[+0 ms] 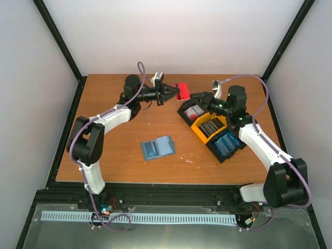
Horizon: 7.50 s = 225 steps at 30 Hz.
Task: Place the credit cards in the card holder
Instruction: Pick up the credit card from the storage box, then place the credit card in the storage box, then insert the credit card into the card holder.
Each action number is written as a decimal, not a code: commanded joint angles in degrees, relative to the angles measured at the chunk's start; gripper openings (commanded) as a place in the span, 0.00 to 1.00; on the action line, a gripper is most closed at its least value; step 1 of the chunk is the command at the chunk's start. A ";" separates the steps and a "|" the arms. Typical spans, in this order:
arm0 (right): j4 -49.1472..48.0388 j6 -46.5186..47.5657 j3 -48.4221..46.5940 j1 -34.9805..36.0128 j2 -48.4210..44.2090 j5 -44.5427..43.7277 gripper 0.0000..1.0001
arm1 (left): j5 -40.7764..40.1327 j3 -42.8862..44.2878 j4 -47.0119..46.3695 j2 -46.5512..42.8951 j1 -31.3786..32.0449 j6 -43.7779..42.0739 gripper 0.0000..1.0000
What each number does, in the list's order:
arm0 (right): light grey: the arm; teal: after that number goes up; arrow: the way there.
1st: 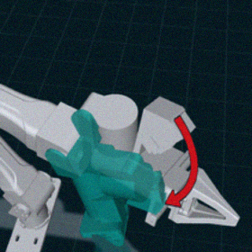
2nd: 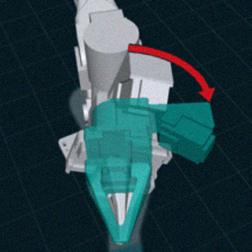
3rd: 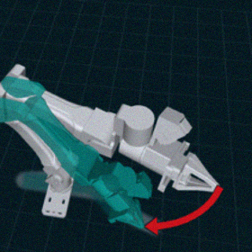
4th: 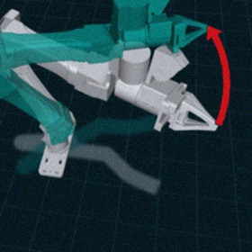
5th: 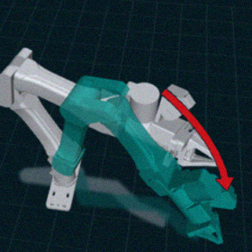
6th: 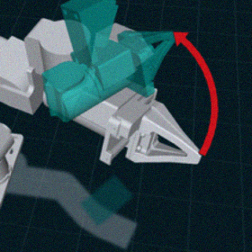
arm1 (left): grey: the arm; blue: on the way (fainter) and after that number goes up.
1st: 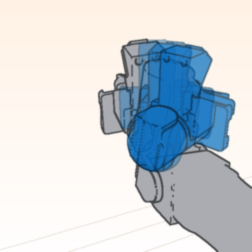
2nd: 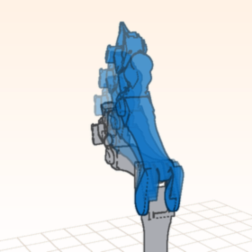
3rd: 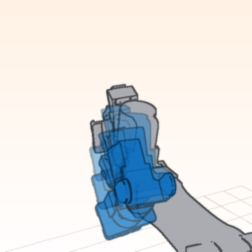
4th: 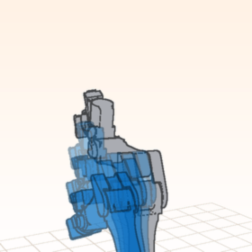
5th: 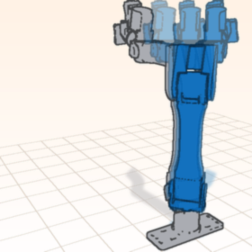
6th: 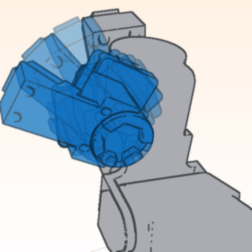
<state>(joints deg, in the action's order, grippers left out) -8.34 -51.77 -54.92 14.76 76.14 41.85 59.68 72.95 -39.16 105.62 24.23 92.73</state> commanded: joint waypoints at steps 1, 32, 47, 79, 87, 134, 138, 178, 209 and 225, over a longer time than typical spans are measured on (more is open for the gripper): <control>3.15 2.05 -1.46 0.37 0.49 2.85 0.31 | -1.32 2.55 5.33 1.52 0.05 -6.05 0.01; -26.76 -15.64 3.12 0.32 9.02 9.39 0.16 | 4.56 0.37 -2.03 0.75 0.12 -3.28 0.05; -33.51 -18.78 7.38 -5.06 11.49 9.78 0.03 | 6.13 5.79 -3.30 10.95 0.11 -3.41 0.09; 9.20 21.52 -4.52 -12.36 18.59 0.81 0.03 | -6.19 4.67 28.09 8.56 -1.80 -40.46 0.01; 32.65 40.90 -17.45 -8.48 27.02 -8.39 0.03 | -16.36 -4.60 40.62 -0.33 -3.87 -51.12 0.01; 18.05 28.24 -2.97 14.53 12.29 -6.61 0.56 | -25.13 -30.65 41.67 -23.87 -4.02 -52.10 0.01; 16.26 25.82 -0.25 18.55 13.25 -9.36 0.53 | -24.21 -39.16 41.25 -30.27 -4.02 -47.59 0.01; 27.70 28.99 -1.40 26.72 28.08 -22.01 0.17 | -23.20 -52.92 10.42 -17.89 -1.20 -35.67 0.01; 27.30 27.15 -1.11 26.68 29.99 -19.27 0.11 | -27.17 -60.51 -5.33 -14.36 -1.76 -30.55 0.01; 27.78 28.03 -1.77 26.72 30.64 -17.68 0.10 | -21.42 -59.10 -18.16 -6.77 -1.99 -28.65 0.01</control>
<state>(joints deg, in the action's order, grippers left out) 16.64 -24.43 -56.86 40.27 103.98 22.79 36.73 12.47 -52.90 96.12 22.37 63.92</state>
